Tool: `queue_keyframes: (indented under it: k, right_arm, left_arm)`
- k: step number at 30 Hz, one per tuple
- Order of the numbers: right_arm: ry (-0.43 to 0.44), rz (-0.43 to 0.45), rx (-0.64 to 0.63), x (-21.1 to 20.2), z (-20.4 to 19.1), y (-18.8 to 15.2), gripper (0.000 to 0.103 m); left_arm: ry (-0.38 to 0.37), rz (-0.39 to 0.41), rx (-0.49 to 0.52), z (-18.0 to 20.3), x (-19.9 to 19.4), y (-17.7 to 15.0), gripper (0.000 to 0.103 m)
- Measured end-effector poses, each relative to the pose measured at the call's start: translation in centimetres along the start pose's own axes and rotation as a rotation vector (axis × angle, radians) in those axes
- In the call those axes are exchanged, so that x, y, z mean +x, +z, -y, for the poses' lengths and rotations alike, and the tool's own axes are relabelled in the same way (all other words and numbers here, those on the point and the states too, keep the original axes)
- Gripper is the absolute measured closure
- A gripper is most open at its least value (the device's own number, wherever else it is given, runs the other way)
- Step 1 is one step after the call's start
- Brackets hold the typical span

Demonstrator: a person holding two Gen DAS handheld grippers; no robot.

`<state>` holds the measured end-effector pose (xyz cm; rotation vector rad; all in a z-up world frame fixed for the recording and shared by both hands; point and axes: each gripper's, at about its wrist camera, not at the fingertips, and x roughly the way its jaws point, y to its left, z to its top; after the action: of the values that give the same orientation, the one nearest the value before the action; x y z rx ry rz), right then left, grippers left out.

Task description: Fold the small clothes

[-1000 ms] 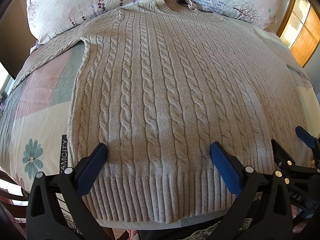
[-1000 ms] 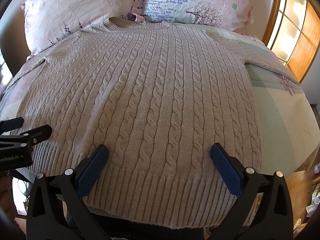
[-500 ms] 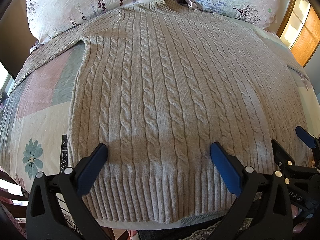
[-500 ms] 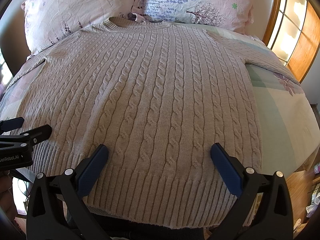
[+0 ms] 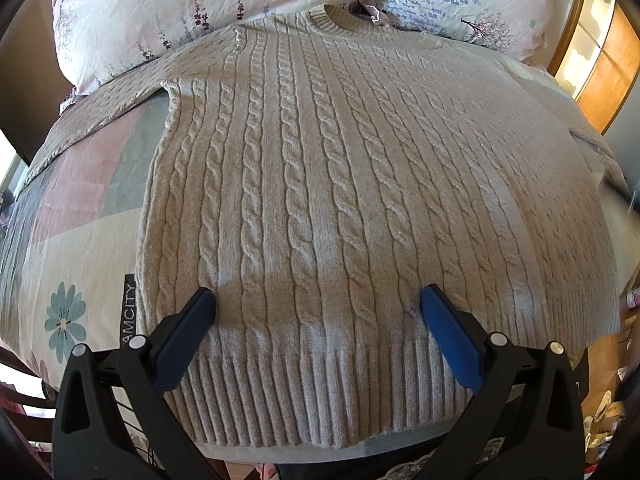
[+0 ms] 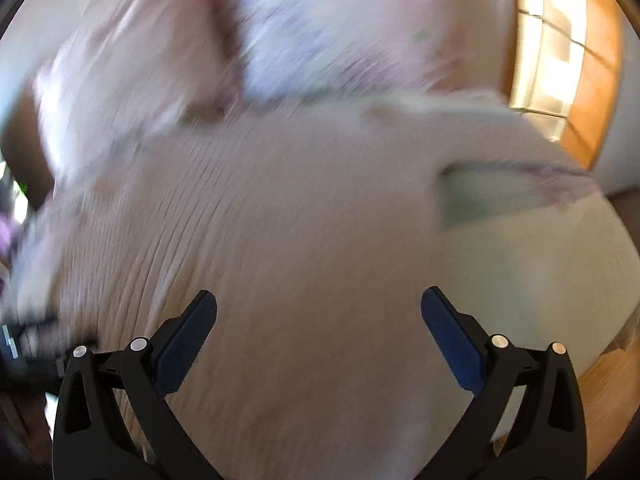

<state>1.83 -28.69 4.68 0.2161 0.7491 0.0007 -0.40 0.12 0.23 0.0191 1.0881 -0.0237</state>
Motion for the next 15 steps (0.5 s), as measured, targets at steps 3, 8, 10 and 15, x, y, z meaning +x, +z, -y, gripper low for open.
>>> queue_keyframes:
  k: [3, 8, 10, 15]
  right_arm:
    - [-0.092, 0.08, 0.111, 0.2, 6.7, 4.1, 0.001]
    - [-0.156, 0.052, 0.482, 4.5, 20.6, 8.9, 0.025]
    - [-0.133, 0.009, 0.665, 6.7, 25.5, 9.0, 0.042]
    - [-0.143, -0.028, 0.917, 9.7, 32.0, 8.2, 0.053]
  left_arm:
    - [-0.016, 0.021, -0.033, -1.6, -0.5, 0.9, 0.002]
    - [-0.091, 0.082, -0.213, -8.2, -1.1, 4.1, 0.002]
    - [-0.143, 0.157, -0.344, -12.3, -1.3, 4.9, 0.002]
    - [-0.046, 0.229, -0.524, -20.4, -0.6, 6.5, 0.002]
